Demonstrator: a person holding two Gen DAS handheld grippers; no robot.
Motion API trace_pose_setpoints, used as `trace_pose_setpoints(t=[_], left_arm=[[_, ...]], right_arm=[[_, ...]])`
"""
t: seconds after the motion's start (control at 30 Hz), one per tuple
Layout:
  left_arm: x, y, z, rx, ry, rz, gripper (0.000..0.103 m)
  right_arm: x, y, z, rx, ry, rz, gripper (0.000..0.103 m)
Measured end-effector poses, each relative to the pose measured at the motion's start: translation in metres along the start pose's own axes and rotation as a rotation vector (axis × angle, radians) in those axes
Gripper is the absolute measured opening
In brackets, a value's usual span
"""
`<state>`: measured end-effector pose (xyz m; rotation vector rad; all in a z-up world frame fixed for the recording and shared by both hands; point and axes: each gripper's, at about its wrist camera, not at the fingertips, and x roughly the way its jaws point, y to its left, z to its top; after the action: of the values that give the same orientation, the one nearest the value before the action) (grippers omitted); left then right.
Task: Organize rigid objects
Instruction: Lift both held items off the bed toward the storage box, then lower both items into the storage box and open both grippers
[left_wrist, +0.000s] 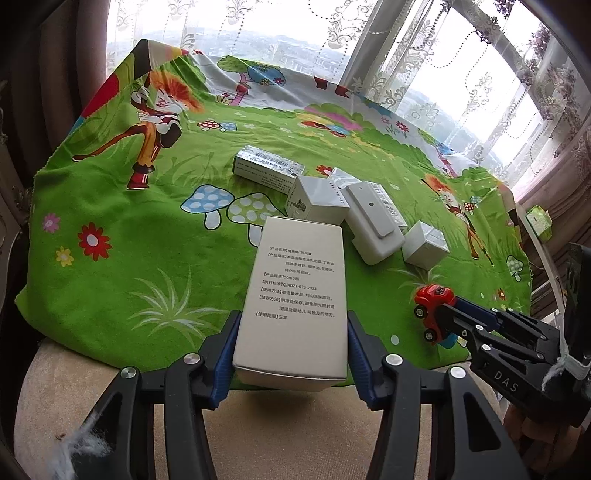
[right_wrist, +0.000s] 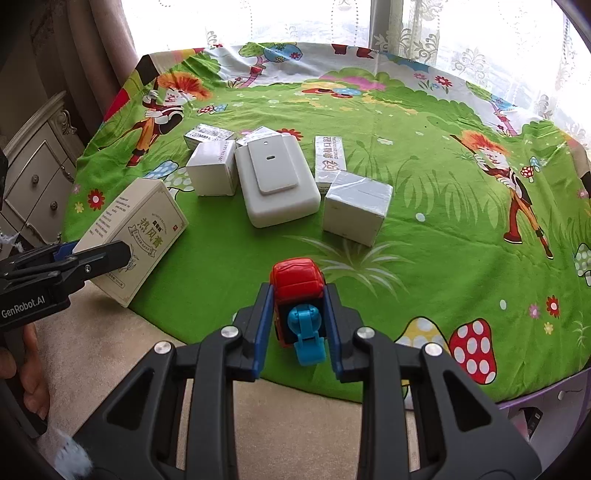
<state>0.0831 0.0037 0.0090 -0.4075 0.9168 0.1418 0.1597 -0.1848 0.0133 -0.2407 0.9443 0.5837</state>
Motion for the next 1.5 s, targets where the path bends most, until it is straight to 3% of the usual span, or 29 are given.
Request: trace_pose_setpoints(t=[0.33,0.83,1.5], left_arm=[[-0.014,-0.020,-0.008,0.029,-0.031,-0.040,0.053],[-0.022,-0.090,-0.023,0.167,-0.017,-0.130,0.053],[-0.024,-0.223,-0.071,0.455,0.065,-0.325,0.053]], right_arm=[[-0.026,-0.011,-0.011,0.047,-0.031,0.005,0.031],[-0.068,-0.051,-0.045,0.138,-0.054,-0.044,0.031],[-0.142,-0.160,-0.136,0.371,-0.055,-0.213,0.031]])
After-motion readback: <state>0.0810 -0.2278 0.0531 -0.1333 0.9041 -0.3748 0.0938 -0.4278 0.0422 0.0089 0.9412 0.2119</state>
